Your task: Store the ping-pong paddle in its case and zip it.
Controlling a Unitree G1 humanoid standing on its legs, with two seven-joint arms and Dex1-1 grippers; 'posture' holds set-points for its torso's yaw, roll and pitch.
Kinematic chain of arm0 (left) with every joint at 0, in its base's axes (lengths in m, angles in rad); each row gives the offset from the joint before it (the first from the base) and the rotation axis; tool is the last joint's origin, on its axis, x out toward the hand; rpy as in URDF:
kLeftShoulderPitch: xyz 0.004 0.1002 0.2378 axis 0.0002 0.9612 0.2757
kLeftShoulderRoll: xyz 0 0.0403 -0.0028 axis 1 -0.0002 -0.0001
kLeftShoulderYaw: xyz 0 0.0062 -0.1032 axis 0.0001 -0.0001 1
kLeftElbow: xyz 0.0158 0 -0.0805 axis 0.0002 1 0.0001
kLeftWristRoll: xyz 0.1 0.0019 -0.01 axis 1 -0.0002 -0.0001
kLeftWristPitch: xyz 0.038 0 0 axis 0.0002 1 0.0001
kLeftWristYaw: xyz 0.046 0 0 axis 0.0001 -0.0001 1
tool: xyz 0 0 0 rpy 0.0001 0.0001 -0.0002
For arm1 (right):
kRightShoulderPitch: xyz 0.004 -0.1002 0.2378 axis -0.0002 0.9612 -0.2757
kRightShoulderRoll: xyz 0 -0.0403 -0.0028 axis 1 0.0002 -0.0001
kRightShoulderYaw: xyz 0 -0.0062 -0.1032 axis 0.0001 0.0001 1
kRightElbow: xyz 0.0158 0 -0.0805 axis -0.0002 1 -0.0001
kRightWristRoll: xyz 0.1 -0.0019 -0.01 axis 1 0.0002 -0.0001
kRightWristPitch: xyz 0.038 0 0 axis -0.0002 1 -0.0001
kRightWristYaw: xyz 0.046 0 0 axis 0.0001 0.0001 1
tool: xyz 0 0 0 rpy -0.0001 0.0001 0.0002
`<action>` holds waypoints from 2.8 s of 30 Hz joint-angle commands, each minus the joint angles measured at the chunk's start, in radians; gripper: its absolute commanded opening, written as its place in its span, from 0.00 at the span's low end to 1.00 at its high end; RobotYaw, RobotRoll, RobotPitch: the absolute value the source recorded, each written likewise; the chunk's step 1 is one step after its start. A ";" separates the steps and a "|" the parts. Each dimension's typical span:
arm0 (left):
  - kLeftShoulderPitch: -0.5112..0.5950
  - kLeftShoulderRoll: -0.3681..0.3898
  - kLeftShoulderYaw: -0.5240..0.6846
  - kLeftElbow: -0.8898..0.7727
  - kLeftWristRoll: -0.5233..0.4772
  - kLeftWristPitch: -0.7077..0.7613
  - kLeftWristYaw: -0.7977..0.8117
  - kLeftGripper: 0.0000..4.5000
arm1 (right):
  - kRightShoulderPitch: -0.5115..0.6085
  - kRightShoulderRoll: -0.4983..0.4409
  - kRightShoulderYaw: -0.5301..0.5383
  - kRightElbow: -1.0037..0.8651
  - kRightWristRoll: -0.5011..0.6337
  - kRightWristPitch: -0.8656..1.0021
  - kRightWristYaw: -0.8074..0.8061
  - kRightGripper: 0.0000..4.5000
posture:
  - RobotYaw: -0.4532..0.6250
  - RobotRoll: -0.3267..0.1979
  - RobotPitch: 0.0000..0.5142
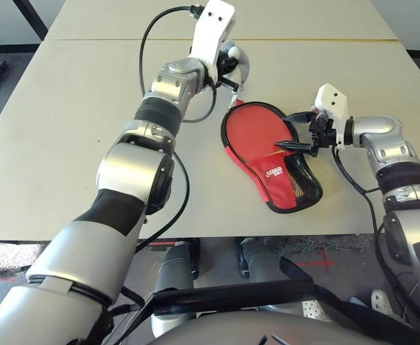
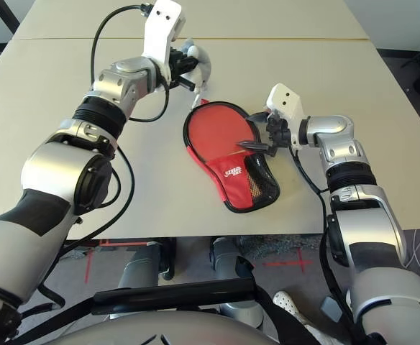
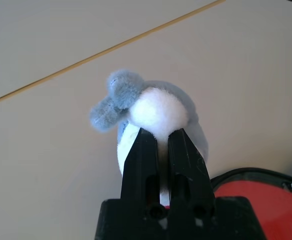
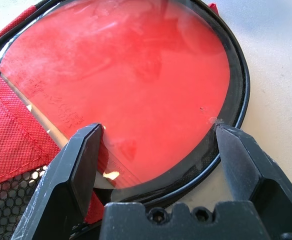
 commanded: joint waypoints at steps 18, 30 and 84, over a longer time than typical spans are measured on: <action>0.005 -0.223 -0.025 0.028 0.064 -0.027 -0.052 0.21 | 0.114 0.023 0.084 -0.005 -0.061 0.072 -0.010 1.00 | 0.35 0.62 0.53; -0.033 -0.167 0.003 0.019 0.054 -0.025 -0.046 0.99 | 0.119 0.029 0.087 -0.002 -0.062 0.071 -0.014 1.00 | 0.36 0.62 0.54; 0.677 0.196 -0.405 -0.912 0.131 0.392 -0.480 0.99 | 0.068 -0.177 -0.013 -0.193 0.090 0.330 0.183 1.00 | 0.36 0.62 0.48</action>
